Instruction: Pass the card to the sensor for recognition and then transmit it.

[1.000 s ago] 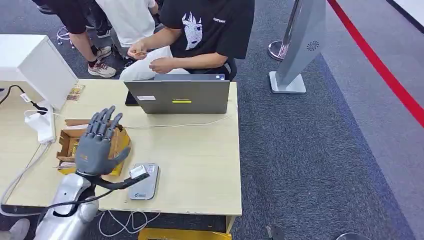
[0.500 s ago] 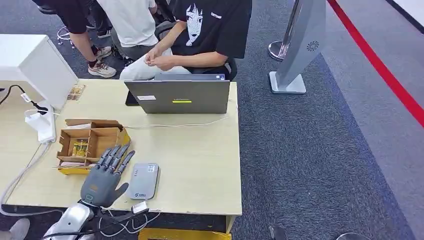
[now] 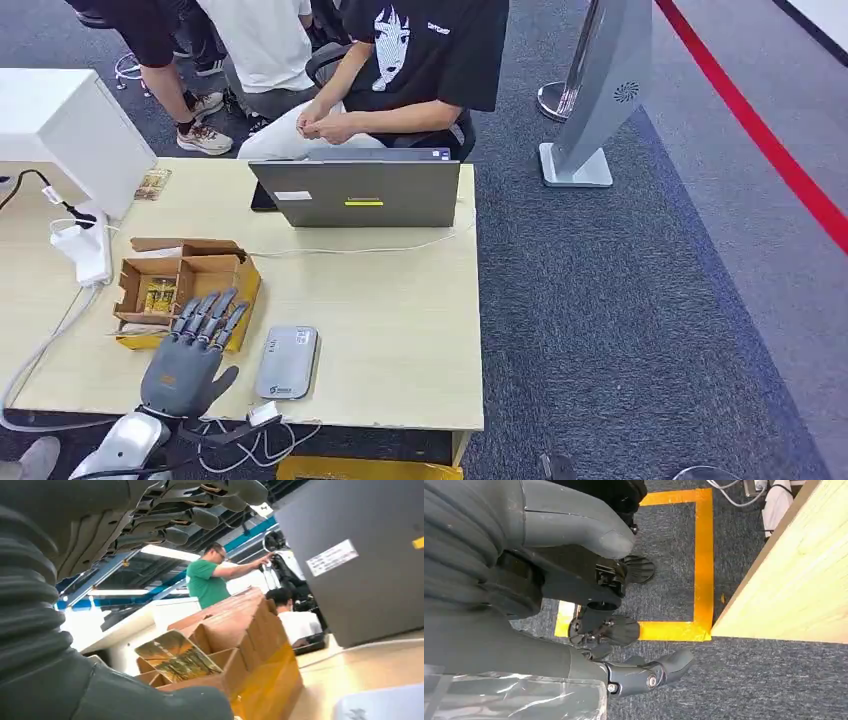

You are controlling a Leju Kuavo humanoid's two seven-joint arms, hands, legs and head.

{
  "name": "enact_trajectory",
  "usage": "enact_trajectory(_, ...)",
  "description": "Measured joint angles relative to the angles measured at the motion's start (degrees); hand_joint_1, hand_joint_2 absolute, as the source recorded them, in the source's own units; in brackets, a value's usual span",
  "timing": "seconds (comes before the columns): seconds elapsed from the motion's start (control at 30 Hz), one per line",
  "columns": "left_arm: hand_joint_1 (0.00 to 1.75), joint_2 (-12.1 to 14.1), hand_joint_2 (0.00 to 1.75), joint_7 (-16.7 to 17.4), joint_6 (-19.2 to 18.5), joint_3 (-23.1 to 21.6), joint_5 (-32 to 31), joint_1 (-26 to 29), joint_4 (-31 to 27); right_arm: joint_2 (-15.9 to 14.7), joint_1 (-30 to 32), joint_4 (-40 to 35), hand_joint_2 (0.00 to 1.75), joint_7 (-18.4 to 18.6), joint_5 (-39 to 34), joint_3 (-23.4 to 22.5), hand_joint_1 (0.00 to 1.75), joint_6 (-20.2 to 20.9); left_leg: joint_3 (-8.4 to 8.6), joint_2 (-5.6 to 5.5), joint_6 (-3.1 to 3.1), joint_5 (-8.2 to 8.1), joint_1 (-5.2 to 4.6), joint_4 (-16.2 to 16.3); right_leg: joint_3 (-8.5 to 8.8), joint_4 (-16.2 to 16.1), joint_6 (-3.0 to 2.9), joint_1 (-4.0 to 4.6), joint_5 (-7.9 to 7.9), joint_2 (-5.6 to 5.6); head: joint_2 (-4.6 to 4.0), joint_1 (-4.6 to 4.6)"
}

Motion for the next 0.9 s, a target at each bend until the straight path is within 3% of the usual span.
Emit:
enact_trajectory(0.37,0.00,-0.1,1.75,-1.3,1.3,3.7,2.2,-2.8,7.3,0.0,0.0,0.0,1.75,0.0,0.7,-0.3,0.00,0.0,0.00,0.00,0.00,0.00,0.00,0.0,0.00,0.0,0.00,0.00,0.00,0.00,0.00,0.00)
enact_trajectory(0.9,0.00,-0.9,1.75,-2.1,2.7,4.9,2.1,-4.3,11.5,0.0,0.0,0.0,1.75,0.0,1.2,-0.4,0.00,0.1,0.00,0.01,0.00,0.00,0.00,0.0,-0.01,0.0,0.00,0.00,0.00,0.00,0.00,0.02)
